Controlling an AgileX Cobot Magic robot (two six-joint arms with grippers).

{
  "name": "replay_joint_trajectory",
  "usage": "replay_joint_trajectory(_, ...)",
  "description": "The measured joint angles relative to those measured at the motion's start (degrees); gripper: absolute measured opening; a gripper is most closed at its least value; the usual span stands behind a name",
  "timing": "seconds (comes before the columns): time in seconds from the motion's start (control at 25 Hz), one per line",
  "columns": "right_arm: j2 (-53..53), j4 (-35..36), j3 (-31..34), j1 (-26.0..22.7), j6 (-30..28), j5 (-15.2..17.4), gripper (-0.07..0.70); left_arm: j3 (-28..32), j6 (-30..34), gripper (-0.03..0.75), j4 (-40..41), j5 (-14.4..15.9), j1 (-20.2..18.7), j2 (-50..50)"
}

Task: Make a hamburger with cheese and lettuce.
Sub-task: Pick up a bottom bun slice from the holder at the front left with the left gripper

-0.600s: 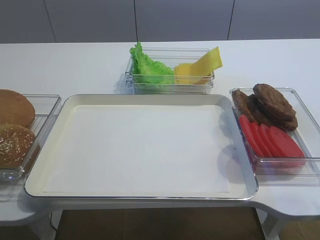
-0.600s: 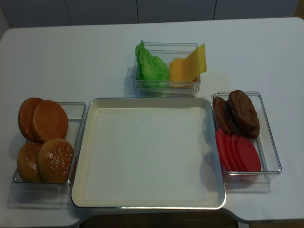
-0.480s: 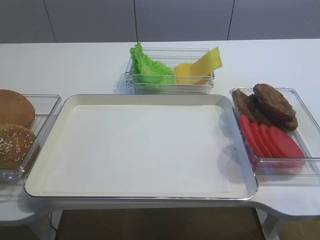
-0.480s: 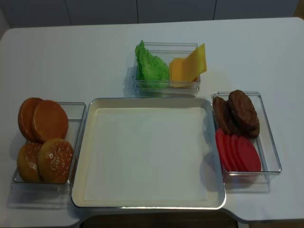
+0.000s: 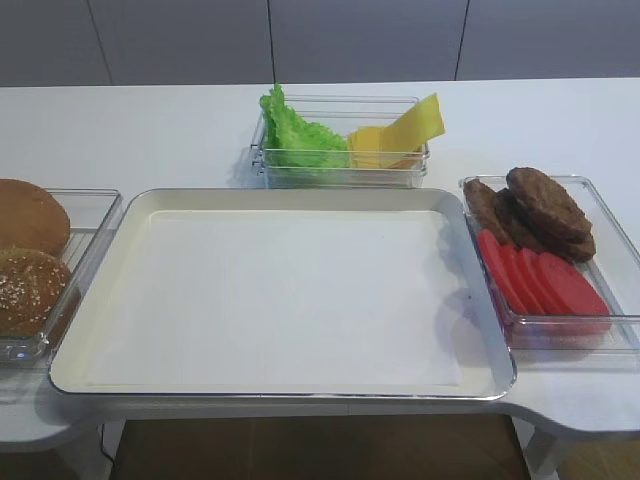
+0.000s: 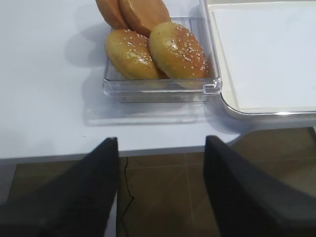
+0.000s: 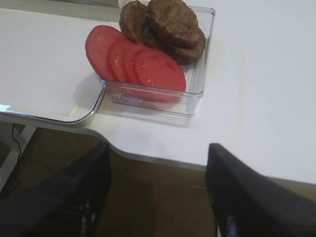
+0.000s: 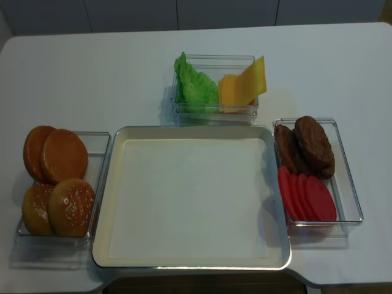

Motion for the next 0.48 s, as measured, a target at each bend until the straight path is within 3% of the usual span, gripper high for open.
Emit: replay_joint_trajectory(0.48,0.0,0.0,0.0,0.0,0.0,0.0,0.475,0.0,0.0,0.407,0.0,0.0,0.0,0.0)
